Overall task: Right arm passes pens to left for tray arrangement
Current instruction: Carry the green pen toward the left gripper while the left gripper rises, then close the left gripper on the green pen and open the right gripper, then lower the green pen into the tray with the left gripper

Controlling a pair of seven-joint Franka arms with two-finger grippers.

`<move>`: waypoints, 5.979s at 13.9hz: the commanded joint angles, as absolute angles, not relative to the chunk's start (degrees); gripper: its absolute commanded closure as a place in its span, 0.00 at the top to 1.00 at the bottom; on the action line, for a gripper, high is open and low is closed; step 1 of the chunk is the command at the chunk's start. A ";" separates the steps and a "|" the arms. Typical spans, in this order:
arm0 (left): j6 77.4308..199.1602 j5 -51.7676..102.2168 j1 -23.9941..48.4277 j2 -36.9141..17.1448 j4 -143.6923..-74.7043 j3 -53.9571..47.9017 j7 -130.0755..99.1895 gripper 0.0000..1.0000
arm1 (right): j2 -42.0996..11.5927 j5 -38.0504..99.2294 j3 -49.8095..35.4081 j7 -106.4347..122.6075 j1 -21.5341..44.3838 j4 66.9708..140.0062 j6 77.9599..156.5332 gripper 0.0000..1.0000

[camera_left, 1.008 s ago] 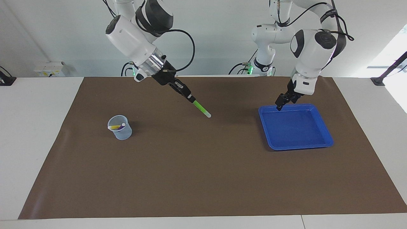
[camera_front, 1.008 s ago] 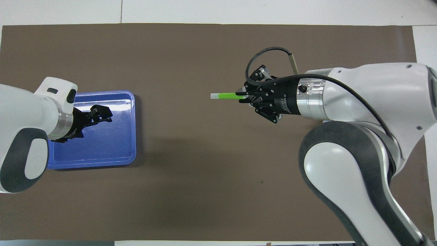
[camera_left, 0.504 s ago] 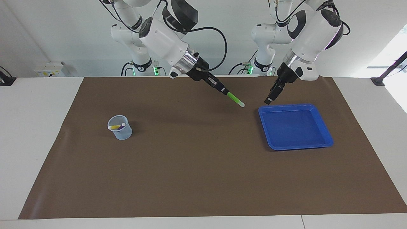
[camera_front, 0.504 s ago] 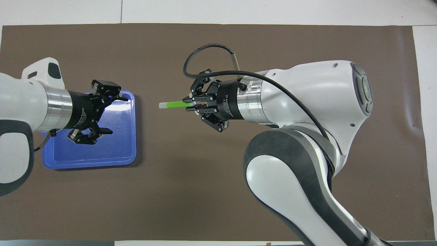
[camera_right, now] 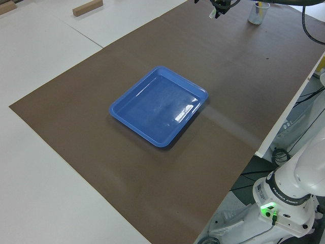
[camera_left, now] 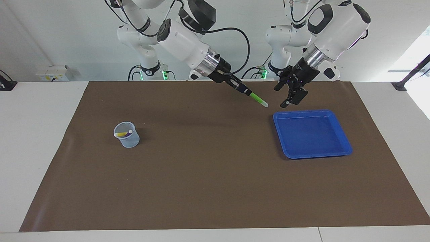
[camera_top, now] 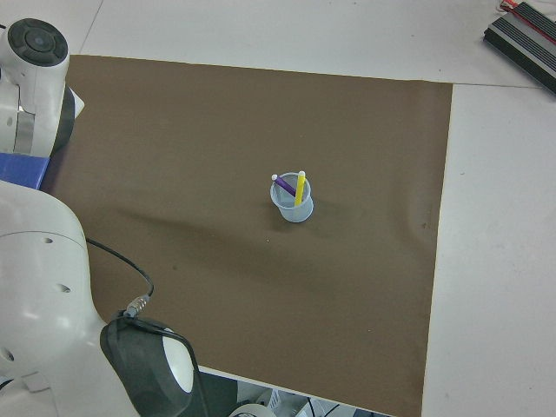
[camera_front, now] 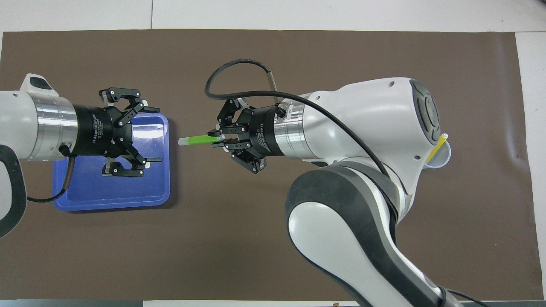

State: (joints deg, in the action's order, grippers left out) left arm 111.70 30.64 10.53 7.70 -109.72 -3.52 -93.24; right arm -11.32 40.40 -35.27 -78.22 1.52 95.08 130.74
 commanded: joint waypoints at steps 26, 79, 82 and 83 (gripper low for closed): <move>119.71 40.52 13.27 11.87 -117.86 -3.78 -100.46 0.44 | -12.13 40.61 -37.62 -79.98 1.76 94.75 133.42 0.00; 117.33 1.49 2.02 -14.85 -112.23 -3.43 -5.27 0.00 | -1.49 -32.17 -9.05 -12.83 0.62 123.92 125.94 0.54; 117.77 1.49 2.02 -15.38 -112.24 -3.51 -5.27 0.00 | -1.58 -32.17 -8.96 -12.83 0.62 124.19 126.30 0.51; 117.77 1.58 2.02 -15.38 -112.32 -3.43 -5.27 0.00 | -1.58 -32.17 -8.96 -12.83 0.62 124.19 126.65 0.50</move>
State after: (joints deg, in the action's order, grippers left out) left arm 117.39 2.85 1.77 -14.81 -113.18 -3.91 -5.73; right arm -2.86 -31.00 -9.10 -13.86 1.05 122.52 124.88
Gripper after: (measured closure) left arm 0.819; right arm 0.493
